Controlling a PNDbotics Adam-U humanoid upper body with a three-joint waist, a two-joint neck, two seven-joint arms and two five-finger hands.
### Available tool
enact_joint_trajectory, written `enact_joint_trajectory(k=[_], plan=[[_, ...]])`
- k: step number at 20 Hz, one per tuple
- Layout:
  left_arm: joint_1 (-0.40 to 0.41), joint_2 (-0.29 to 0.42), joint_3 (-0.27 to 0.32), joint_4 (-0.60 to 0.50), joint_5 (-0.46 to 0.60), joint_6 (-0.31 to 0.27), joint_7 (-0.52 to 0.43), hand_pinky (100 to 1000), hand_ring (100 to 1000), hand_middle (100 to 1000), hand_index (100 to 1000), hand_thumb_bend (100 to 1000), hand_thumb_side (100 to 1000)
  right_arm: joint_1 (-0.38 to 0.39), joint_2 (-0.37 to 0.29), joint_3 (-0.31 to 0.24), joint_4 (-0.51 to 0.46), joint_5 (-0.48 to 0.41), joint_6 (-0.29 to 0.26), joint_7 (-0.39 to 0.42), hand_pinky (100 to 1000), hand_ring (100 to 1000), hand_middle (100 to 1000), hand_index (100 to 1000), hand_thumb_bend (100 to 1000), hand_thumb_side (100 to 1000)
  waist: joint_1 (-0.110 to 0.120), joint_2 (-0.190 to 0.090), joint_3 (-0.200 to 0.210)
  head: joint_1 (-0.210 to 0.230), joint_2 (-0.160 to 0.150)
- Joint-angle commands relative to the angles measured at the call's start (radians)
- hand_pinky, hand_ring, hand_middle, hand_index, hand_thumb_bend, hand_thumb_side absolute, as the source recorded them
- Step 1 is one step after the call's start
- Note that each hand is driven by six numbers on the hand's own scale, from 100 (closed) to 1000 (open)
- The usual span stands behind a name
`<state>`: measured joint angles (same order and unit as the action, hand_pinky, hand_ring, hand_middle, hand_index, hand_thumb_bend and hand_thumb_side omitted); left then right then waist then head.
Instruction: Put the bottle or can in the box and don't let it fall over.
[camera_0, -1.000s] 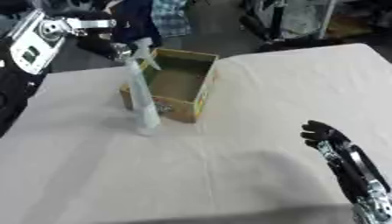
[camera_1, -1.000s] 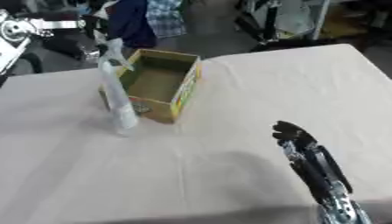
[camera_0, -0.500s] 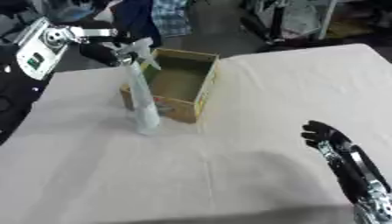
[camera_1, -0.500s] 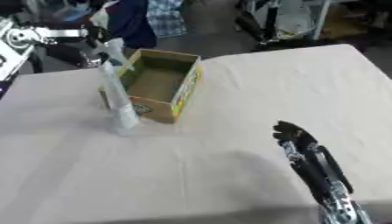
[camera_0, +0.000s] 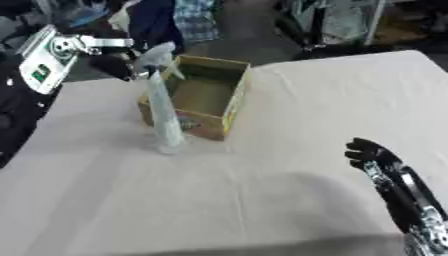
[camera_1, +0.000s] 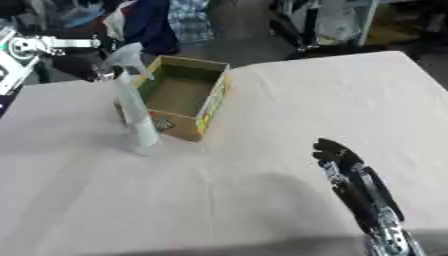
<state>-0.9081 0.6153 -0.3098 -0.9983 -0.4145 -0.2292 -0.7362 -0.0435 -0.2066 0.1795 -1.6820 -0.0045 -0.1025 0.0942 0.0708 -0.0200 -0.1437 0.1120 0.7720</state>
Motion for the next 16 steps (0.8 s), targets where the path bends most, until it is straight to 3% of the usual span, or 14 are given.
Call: enact_joint_trajectory(k=[1,2,5,7,13,16], plan=[[-0.017,0.019,0.016,-0.004,0.01,0.002,0.007,863,886,897,847,100,511,-0.013,-0.003,-0.002,-0.013,0.0,0.0,-0.001,887,848,812,874,100,680,-0.005,-0.008,-0.001,-0.002,-0.002],[-0.017,0.019,0.017,-0.004,0.011,0.003,0.01,863,886,897,847,100,511,-0.013,-0.003,-0.002,-0.013,0.0,0.0,-0.001,887,848,812,874,100,680,-0.005,-0.008,-0.001,-0.002,-0.002],[-0.017,0.017,0.017,-0.005,0.015,0.007,0.021,841,839,842,797,100,297,-0.013,-0.003,-0.002,-0.014,0.0,0.0,-0.002,887,847,812,874,100,680,-0.005,-0.009,-0.001,-0.006,-0.002],[-0.017,0.016,0.019,-0.005,0.018,0.01,0.034,823,799,797,755,100,245,-0.014,-0.003,-0.002,-0.014,0.0,0.0,-0.002,887,847,812,874,100,679,-0.005,-0.009,-0.002,-0.007,-0.002],[-0.018,0.015,0.019,-0.014,0.046,-0.001,0.067,724,622,604,578,100,261,-0.014,-0.002,-0.002,-0.014,0.0,0.0,-0.002,887,847,812,874,100,680,-0.005,-0.008,-0.002,-0.01,-0.002],[-0.019,0.018,0.021,-0.022,0.062,-0.007,0.08,704,598,574,543,100,268,-0.014,-0.002,-0.002,-0.014,0.0,0.0,-0.003,887,847,812,874,100,679,-0.005,-0.009,-0.002,-0.011,-0.002]])
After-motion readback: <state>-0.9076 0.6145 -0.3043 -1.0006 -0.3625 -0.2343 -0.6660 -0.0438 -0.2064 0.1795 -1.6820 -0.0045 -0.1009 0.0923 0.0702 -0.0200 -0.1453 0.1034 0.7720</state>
